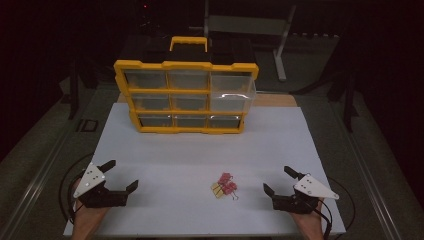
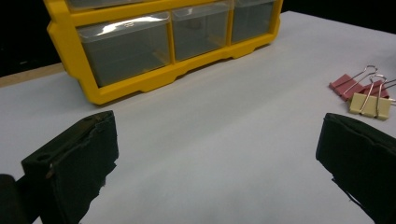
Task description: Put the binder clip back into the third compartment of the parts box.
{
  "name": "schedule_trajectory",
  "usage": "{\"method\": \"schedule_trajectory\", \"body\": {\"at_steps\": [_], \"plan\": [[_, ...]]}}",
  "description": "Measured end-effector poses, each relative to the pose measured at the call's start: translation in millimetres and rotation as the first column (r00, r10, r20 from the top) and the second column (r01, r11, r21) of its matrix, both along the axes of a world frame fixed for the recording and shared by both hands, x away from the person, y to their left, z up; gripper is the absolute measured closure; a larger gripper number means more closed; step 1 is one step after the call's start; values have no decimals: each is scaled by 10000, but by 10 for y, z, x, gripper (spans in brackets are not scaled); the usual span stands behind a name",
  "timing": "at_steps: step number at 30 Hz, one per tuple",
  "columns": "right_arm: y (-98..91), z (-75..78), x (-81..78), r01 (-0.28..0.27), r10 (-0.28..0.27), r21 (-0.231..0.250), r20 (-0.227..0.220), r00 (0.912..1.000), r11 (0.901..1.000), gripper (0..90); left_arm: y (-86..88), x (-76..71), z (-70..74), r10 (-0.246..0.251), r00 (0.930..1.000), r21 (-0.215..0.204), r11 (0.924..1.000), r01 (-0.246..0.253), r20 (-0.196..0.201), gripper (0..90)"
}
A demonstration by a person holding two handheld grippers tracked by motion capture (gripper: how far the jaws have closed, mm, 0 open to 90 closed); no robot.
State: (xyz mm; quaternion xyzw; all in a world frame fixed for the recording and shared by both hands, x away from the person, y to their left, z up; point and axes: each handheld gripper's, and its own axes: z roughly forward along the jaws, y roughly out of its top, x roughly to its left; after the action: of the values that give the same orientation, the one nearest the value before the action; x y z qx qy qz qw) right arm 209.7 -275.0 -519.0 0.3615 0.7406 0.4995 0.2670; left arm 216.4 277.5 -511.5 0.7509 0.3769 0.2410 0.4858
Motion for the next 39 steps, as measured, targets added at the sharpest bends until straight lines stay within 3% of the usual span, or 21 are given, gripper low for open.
{"method": "schedule_trajectory", "body": {"at_steps": [10, 18, 24, 26, 32, 39], "plan": [[40, 16, -17, -44, 43, 48, 53, 10000, 10000, 75, -81, -4, 34, -235, 9997, 48, 9997, 235, -42, 0], [40, 39, -1, -73, 72, 165, 73, 9999, 9998, 75, -207, 36, 121, -806, 9965, 94, 9967, 808, -236, 0], [54, 54, 5, -82, 81, 110, 97, 9999, 9999, 75, -353, 103, 163, -1258, 9917, 381, 9912, 1268, -272, 0], [60, 50, 8, -113, 112, 105, 76, 9999, 9999, 75, -455, 157, 183, -1524, 9878, 676, 9857, 1543, -325, 0], [62, 42, 18, -188, 188, 66, 32, 9998, 9998, 75, -675, 294, 229, -2017, 9782, 857, 9749, 2053, -491, 0], [60, 40, 20, -221, 222, 80, -41, 9997, 9997, 75, -951, 410, 182, -2438, 9659, 1026, 9622, 2521, -871, 0]]}}
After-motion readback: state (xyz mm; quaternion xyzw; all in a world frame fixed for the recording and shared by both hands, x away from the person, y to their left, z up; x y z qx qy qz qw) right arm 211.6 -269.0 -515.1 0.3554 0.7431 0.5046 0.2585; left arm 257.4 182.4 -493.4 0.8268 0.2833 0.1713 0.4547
